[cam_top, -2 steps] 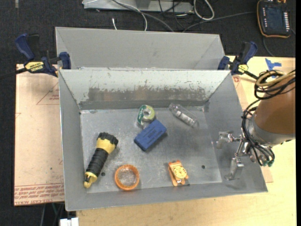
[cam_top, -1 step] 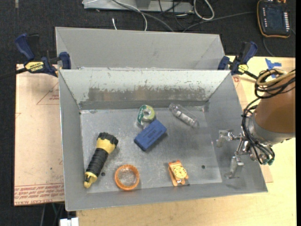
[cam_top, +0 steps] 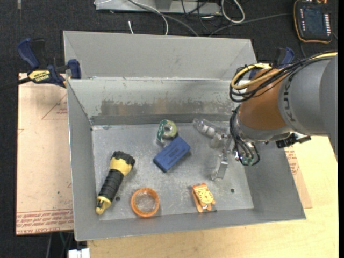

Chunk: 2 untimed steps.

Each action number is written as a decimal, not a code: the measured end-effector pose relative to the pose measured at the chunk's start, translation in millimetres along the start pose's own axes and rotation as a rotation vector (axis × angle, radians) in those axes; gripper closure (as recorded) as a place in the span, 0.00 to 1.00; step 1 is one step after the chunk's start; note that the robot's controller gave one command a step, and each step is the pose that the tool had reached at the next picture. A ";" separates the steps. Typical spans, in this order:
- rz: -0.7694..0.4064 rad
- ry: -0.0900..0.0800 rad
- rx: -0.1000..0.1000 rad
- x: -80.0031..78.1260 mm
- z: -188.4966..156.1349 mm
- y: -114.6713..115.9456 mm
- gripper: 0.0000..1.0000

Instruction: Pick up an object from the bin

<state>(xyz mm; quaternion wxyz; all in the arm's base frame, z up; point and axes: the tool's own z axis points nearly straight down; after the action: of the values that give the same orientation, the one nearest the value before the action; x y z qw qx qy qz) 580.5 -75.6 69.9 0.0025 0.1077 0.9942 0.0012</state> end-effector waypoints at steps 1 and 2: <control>-0.525 0.002 0.002 4.5 -62.0 -1.6 0.00; 0.011 0.002 -0.002 -59.7 -31.9 22.9 0.00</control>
Offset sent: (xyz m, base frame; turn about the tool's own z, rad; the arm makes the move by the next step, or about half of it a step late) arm 0.0625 0.0092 0.0301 0.0130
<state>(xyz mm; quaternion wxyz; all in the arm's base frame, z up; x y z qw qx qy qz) 643.6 -66.1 102.1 0.0015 0.1133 0.9936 0.0023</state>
